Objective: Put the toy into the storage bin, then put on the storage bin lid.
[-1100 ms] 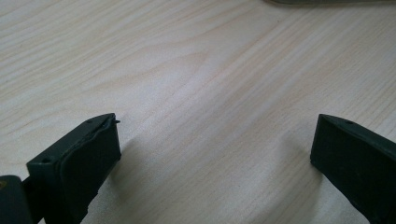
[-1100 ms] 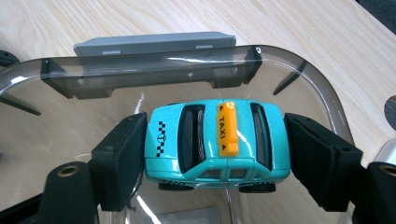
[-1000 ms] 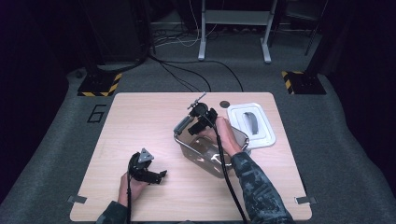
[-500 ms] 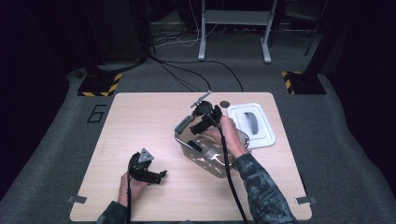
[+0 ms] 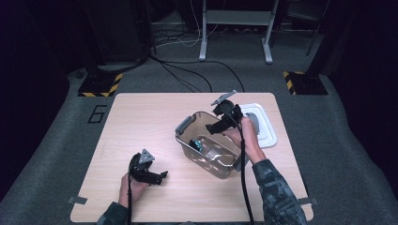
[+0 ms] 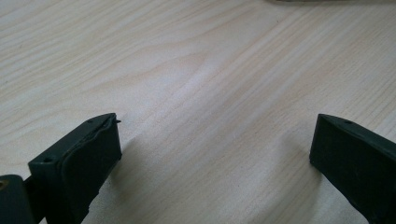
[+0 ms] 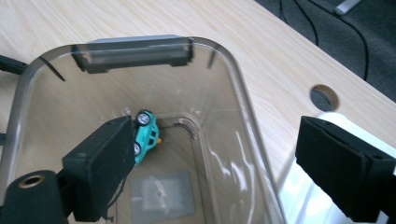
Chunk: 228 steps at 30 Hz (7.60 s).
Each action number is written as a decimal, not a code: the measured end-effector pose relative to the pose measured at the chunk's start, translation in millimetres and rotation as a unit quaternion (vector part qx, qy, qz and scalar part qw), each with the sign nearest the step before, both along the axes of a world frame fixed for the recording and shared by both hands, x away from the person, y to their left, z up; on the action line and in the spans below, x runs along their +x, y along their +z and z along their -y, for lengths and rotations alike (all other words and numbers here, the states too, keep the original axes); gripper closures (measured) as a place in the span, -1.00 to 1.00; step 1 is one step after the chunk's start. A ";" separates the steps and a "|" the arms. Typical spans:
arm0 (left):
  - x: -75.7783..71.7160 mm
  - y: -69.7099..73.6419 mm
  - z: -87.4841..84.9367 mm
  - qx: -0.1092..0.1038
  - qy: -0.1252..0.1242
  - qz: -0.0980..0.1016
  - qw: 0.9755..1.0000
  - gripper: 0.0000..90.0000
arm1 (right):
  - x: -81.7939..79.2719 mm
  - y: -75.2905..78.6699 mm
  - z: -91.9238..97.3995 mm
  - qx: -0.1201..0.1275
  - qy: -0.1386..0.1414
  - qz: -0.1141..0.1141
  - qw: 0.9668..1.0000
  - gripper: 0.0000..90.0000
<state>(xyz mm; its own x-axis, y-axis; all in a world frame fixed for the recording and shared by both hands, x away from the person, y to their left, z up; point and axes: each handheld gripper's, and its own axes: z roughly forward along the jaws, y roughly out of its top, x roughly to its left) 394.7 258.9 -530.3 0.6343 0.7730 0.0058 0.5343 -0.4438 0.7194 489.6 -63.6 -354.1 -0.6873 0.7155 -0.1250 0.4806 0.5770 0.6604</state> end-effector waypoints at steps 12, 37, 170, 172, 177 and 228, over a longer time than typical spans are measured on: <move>0.1 0.1 -0.1 0.001 -0.001 0.000 1.000 -0.96 | -7.8 8.9 54.2 0.027 -0.057 0.012 0.998 -0.81; 0.1 0.1 -0.1 0.001 0.000 0.001 1.000 -0.96 | 10.1 -16.3 135.1 0.067 -0.175 -0.002 0.982 -0.81; -0.1 -0.1 0.2 -0.001 0.001 -0.001 1.000 -0.96 | 16.8 4.7 168.9 0.056 -0.207 0.081 0.973 0.48; -0.2 -0.2 0.3 -0.003 0.001 -0.001 1.000 -0.96 | 13.7 9.6 165.3 0.059 -0.198 0.082 0.975 0.48; -0.2 -0.2 0.3 -0.002 0.001 -0.001 1.000 -0.96 | 10.3 14.1 158.1 0.054 -0.185 0.080 0.978 0.48; -0.3 0.0 0.1 -0.001 -0.001 -0.002 1.000 -0.96 | -31.4 30.5 68.4 0.078 -0.002 0.020 0.997 0.48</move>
<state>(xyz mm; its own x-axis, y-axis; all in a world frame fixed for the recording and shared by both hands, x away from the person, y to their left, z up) 394.4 258.7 -530.3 0.6353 0.7723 0.0014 0.5371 -0.4432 0.7177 458.2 -132.0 -323.6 -0.6819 0.7304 -0.0388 0.4541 0.4643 0.7604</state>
